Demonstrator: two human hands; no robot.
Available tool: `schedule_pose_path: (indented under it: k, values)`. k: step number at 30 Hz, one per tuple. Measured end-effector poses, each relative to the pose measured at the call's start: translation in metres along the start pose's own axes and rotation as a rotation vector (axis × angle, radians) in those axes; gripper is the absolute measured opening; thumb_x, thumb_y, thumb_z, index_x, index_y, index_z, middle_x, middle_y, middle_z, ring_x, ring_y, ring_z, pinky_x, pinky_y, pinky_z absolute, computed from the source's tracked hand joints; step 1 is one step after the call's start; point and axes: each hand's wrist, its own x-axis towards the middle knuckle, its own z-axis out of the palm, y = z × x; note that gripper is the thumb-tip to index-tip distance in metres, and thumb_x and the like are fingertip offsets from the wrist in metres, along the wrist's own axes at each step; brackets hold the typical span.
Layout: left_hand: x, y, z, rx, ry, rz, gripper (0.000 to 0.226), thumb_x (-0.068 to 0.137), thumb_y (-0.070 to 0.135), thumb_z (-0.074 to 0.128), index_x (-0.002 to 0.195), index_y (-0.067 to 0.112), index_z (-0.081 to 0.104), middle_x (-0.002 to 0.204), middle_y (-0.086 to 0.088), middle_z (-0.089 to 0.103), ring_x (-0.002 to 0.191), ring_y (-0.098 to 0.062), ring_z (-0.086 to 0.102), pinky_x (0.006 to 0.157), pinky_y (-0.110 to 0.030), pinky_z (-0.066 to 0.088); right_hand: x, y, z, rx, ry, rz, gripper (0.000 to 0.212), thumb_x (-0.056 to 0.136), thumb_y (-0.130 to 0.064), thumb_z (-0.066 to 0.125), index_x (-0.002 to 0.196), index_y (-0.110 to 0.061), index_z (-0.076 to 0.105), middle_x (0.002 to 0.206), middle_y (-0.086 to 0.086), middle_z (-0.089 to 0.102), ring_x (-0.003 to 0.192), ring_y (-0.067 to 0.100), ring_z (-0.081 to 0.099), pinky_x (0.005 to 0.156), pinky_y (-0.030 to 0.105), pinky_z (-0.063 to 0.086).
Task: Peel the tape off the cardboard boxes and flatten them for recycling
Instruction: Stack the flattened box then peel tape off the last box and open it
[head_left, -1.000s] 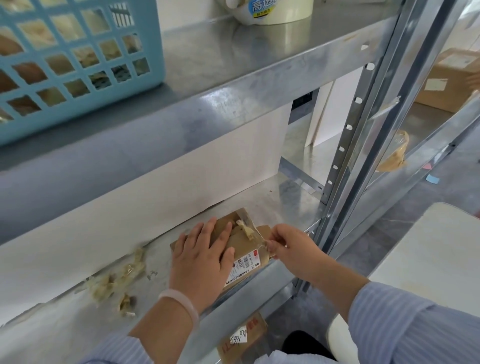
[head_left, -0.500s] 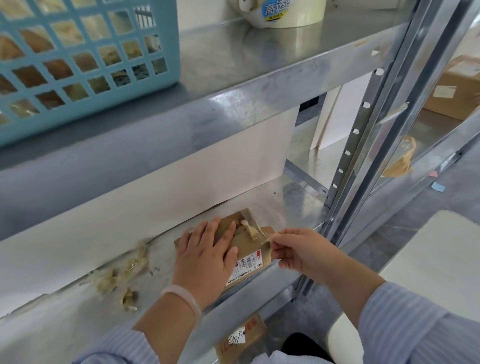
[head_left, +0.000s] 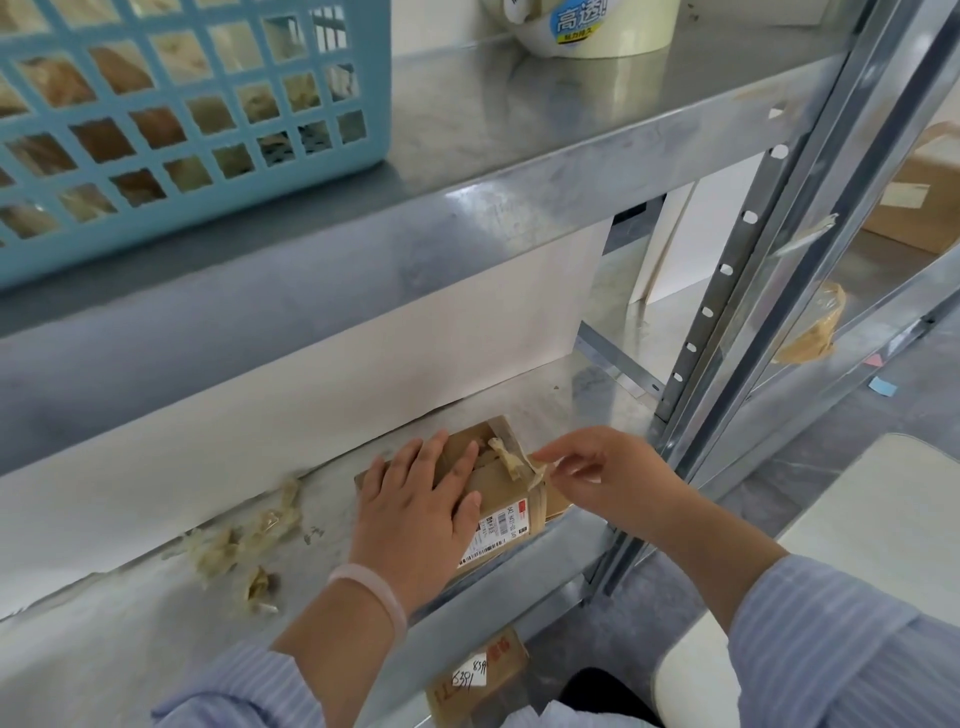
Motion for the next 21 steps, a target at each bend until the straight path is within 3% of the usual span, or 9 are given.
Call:
schedule_pose_path:
  k: [4,9,13,17,21]
  values:
    - [0.0,0.001,0.0,-0.009,0.002,-0.002,0.067,0.088,0.056,-0.005,0.151,0.042,0.015,0.16,0.005,0.016,0.144,-0.021,0.016,0.117,-0.044,0.006,0.004,-0.003,0.001,-0.181,-0.026,-0.12,0.013,0.083,-0.021,0.075,0.089,-0.033,0.072,0.098,-0.016,0.064,0.088,0.001,0.062,0.085,0.021,0.052]
    - [-0.001,0.0,0.0,-0.015,0.005,0.004,0.065,0.089,0.057,-0.003,0.15,0.045,0.016,0.16,0.007,0.015,0.145,-0.021,0.015,0.117,-0.044,0.003,0.017,-0.008,0.005,-0.354,-0.003,-0.146,0.006,0.091,-0.026,0.063,0.088,-0.03,0.061,0.089,-0.017,0.058,0.084,0.005,0.058,0.078,0.02,0.05]
    - [-0.004,0.0,-0.001,-0.039,0.013,0.024,0.061,0.092,0.056,0.005,0.148,0.045,0.024,0.158,0.007,0.024,0.143,-0.022,0.023,0.117,-0.045,0.008,0.027,-0.013,0.01,-0.295,0.141,-0.114,0.005,0.091,-0.02,0.063,0.087,-0.023,0.062,0.086,-0.011,0.061,0.08,0.006,0.058,0.073,0.017,0.048]
    - [-0.003,-0.001,0.0,-0.044,0.023,0.02,0.06,0.092,0.056,0.006,0.148,0.046,0.025,0.158,0.007,0.024,0.143,-0.022,0.023,0.117,-0.046,0.009,0.022,-0.01,0.02,-0.148,0.255,-0.053,0.009,0.089,-0.024,0.066,0.09,-0.032,0.062,0.079,-0.019,0.061,0.075,-0.004,0.058,0.066,0.004,0.043]
    - [-0.003,0.0,-0.001,-0.05,0.032,0.019,0.057,0.093,0.055,0.013,0.146,0.043,0.032,0.155,0.005,0.031,0.14,-0.024,0.031,0.116,-0.048,0.015,0.015,-0.003,0.014,-0.032,0.165,0.018,0.014,0.088,-0.03,0.068,0.084,-0.042,0.064,0.078,-0.018,0.067,0.077,-0.008,0.06,0.069,0.007,0.048]
